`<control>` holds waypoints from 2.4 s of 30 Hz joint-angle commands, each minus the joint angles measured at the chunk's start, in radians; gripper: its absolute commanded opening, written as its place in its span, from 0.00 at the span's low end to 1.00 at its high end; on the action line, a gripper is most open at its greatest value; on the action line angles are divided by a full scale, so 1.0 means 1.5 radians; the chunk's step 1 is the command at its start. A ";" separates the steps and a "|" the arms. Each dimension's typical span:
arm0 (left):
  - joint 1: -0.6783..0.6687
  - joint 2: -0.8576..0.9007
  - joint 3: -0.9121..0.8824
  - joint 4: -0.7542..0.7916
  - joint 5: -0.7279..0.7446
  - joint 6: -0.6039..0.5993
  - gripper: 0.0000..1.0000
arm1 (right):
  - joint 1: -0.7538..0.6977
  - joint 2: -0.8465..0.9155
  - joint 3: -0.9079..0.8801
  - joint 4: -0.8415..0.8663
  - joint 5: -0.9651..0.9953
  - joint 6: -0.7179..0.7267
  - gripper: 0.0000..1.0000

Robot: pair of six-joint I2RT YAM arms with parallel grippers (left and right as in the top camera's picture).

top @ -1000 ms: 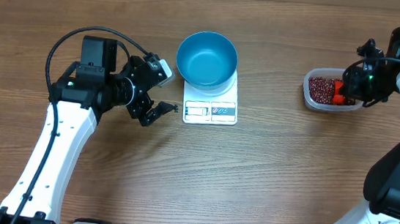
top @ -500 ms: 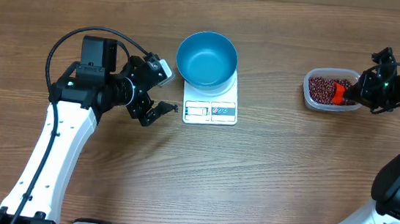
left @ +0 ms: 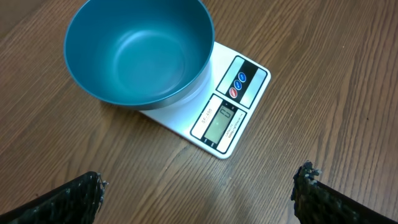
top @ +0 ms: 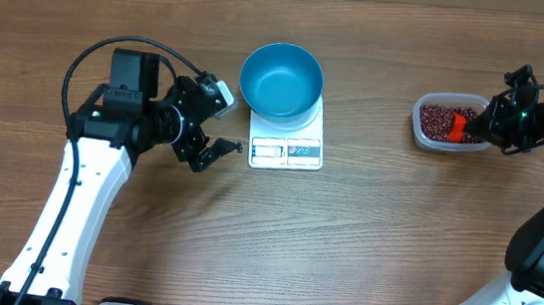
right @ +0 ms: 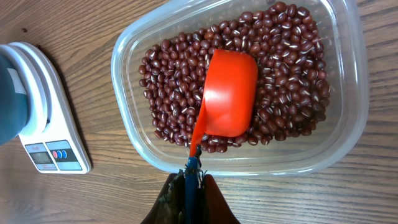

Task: Scoop item into bowl and weigh 150g on scale
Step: 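Scoop red beans from the tub with the right gripper's scoop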

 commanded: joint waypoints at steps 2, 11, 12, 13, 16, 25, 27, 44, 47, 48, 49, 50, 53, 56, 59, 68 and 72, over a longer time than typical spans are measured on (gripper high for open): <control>0.001 -0.003 -0.005 0.000 0.012 -0.009 1.00 | 0.003 0.023 -0.015 -0.011 -0.004 0.010 0.04; 0.001 -0.003 -0.005 0.000 0.012 -0.009 0.99 | 0.002 0.023 -0.015 -0.008 -0.005 0.014 0.04; 0.001 -0.003 -0.005 0.000 0.012 -0.009 0.99 | 0.002 0.023 -0.015 -0.008 -0.005 0.018 0.04; 0.001 -0.003 -0.005 0.000 0.012 -0.009 1.00 | 0.002 0.023 -0.015 -0.006 -0.005 0.024 0.04; 0.001 -0.003 -0.005 0.000 0.012 -0.009 1.00 | 0.002 0.023 -0.015 -0.003 -0.005 0.028 0.04; 0.001 -0.003 -0.005 0.000 0.012 -0.009 1.00 | 0.002 0.023 -0.015 -0.006 -0.005 0.028 0.04; 0.001 -0.003 -0.005 0.000 0.012 -0.009 1.00 | 0.002 0.023 -0.015 -0.006 -0.005 0.028 0.04; 0.001 -0.003 -0.005 0.000 0.012 -0.009 1.00 | -0.054 0.023 -0.015 -0.027 -0.053 0.022 0.04; 0.001 -0.003 -0.005 0.000 0.012 -0.009 1.00 | -0.062 0.023 -0.015 -0.032 -0.073 0.014 0.04; 0.001 -0.003 -0.005 0.000 0.012 -0.009 1.00 | -0.063 0.023 -0.015 -0.034 -0.085 0.004 0.04; 0.001 -0.003 -0.005 0.000 0.012 -0.009 1.00 | -0.064 0.023 -0.015 -0.036 -0.091 0.004 0.04; 0.001 -0.003 -0.005 0.000 0.012 -0.009 0.99 | -0.064 0.023 -0.015 -0.037 -0.094 0.004 0.04; 0.001 -0.003 -0.005 0.000 0.012 -0.009 1.00 | -0.064 0.023 -0.015 -0.035 -0.115 0.004 0.04; 0.001 -0.003 -0.005 0.000 0.012 -0.009 1.00 | -0.064 0.023 -0.015 -0.031 -0.145 -0.005 0.04; 0.001 -0.003 -0.005 0.000 0.012 -0.009 1.00 | -0.064 0.024 -0.015 -0.026 -0.160 -0.005 0.04; 0.001 -0.003 -0.005 0.000 0.012 -0.009 1.00 | -0.064 0.029 -0.015 0.007 -0.172 0.028 0.04; 0.001 -0.003 -0.005 -0.001 0.012 -0.009 1.00 | -0.059 0.038 -0.015 0.009 -0.172 0.028 0.04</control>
